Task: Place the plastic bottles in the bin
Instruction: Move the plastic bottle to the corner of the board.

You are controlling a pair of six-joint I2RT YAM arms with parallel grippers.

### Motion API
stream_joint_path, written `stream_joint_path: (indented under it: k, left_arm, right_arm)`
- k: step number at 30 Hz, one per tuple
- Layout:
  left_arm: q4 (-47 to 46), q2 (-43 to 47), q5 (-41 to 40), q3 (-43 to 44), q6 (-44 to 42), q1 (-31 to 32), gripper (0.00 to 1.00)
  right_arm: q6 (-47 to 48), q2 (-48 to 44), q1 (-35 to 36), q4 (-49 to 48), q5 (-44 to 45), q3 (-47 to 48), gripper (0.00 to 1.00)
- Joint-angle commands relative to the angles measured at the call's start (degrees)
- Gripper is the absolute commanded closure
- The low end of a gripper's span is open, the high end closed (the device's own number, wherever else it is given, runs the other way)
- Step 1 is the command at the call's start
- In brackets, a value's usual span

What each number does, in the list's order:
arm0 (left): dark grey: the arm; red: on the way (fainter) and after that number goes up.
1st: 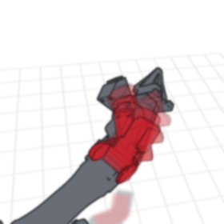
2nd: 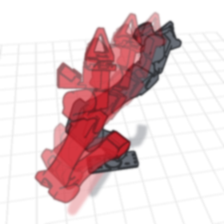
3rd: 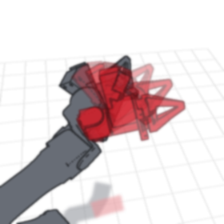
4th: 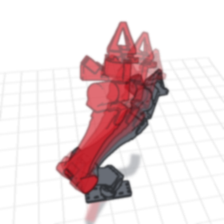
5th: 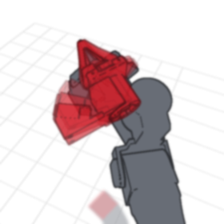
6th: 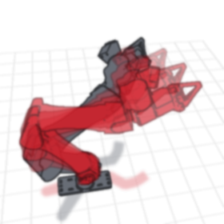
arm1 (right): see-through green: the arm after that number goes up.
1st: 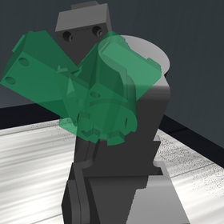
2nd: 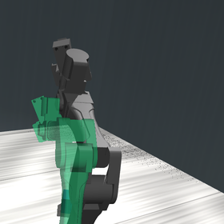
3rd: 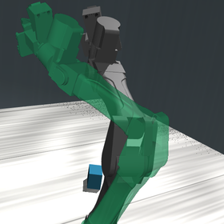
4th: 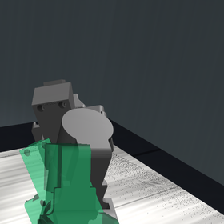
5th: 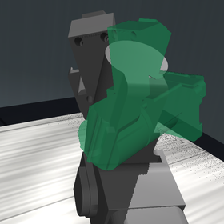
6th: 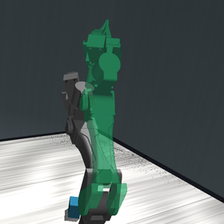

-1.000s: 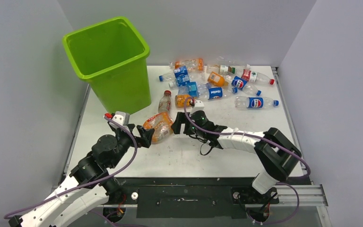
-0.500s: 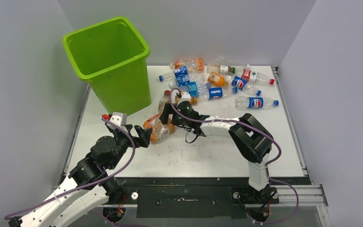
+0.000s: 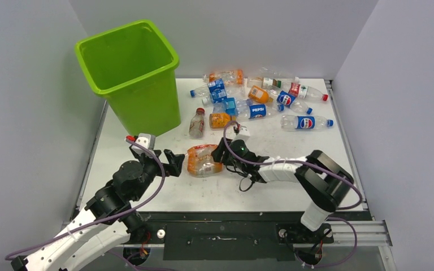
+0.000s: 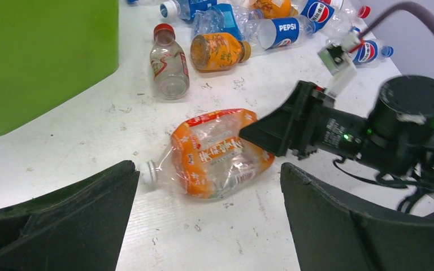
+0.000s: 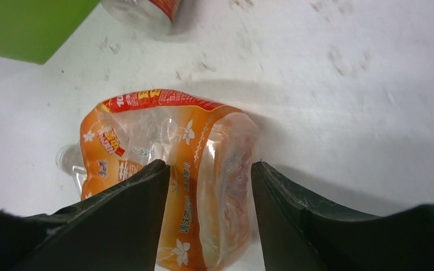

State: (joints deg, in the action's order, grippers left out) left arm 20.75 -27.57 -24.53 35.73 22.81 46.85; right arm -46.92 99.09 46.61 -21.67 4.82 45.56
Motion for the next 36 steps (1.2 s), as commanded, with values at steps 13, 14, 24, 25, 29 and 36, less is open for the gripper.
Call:
stream_joint_path:
  k: [13, 14, 24, 25, 29, 36]
  left_arm:
    - [-16.66, -9.10, 8.00, -16.51, 29.76, 0.79, 0.02]
    - [-17.78, -9.16, 7.80, -17.69, 31.86, 0.79, 0.02]
    - [-24.51, -9.09, 5.61, -24.25, 38.22, 0.54, 0.02]
    - [-25.29, -10.26, 5.84, -24.41, 38.31, 0.50, 0.01]
    - [-31.23, -16.17, 8.60, -25.40, 38.02, -0.04, 0.07]
    - [-37.99, -24.65, 15.33, -26.16, 36.75, -3.53, 0.28]
  right_arm:
    - [6.68, -21.73, -6.79, 3.98, -2.50, -9.46, 0.00]
    - [8.35, -19.41, -8.12, 3.78, -6.06, -7.56, 0.00]
    - [10.55, 0.67, -9.34, -2.98, -23.72, 3.11, 0.01]
    - [10.42, 1.37, -9.10, -3.02, -23.72, 3.06, 0.02]
    - [10.01, 1.31, -7.69, -3.65, -23.64, 0.79, 0.04]
    - [6.17, -6.48, -2.85, -4.98, -19.67, -10.77, 0.05]
